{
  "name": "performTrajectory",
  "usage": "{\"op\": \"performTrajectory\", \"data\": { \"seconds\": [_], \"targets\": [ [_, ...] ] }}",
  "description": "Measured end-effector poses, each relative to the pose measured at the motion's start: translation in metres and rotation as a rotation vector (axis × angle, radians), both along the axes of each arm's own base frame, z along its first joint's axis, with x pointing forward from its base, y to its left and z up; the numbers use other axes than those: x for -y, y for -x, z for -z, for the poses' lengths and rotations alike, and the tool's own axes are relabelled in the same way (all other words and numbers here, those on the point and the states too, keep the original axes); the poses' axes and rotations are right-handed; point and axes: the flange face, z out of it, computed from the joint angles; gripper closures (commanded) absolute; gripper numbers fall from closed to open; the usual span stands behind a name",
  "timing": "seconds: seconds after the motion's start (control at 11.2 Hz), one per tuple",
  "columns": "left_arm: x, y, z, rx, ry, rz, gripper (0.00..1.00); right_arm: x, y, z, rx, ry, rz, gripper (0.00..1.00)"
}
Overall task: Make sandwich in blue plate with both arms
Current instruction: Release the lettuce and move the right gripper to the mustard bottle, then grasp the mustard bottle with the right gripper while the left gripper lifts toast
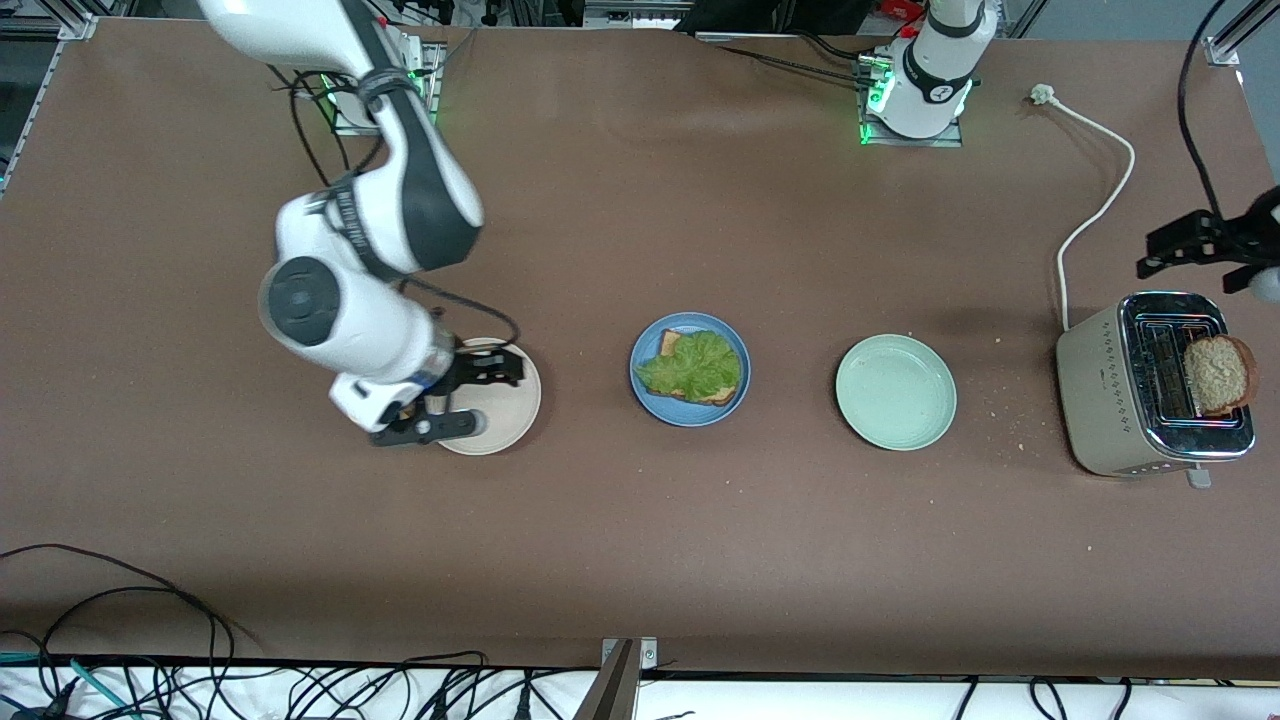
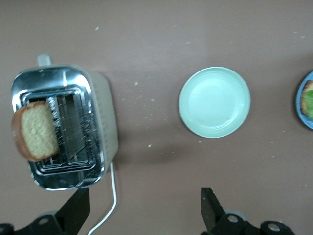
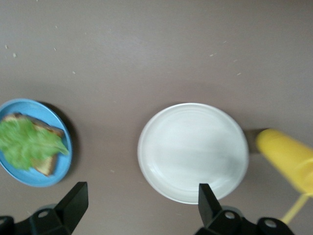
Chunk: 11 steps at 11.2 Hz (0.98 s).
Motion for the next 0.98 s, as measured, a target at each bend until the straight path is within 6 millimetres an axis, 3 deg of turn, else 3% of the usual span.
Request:
{"op": "performTrajectory", "data": {
  "seconds": [0.36, 0.53, 0.71, 0.98],
  "targets": [
    [-0.130, 0.003, 0.066, -0.086, 0.036, -0.036, 0.00, 0.089, -0.012, -0.013, 0.033, -0.049, -0.388, 0.00],
    [-0.184, -0.001, 0.104, -0.111, 0.060, -0.007, 0.00, 0.145, -0.016, -0.014, 0.036, -0.091, -0.591, 0.00],
    [-0.217, -0.013, 0.133, -0.081, 0.047, -0.010, 0.00, 0.202, -0.020, -0.011, 0.072, -0.185, -0.737, 0.00],
    [-0.232, -0.032, 0.172, -0.026, 0.019, 0.024, 0.03, 0.274, -0.018, 0.020, 0.179, -0.394, -0.896, 0.00]
  ]
}}
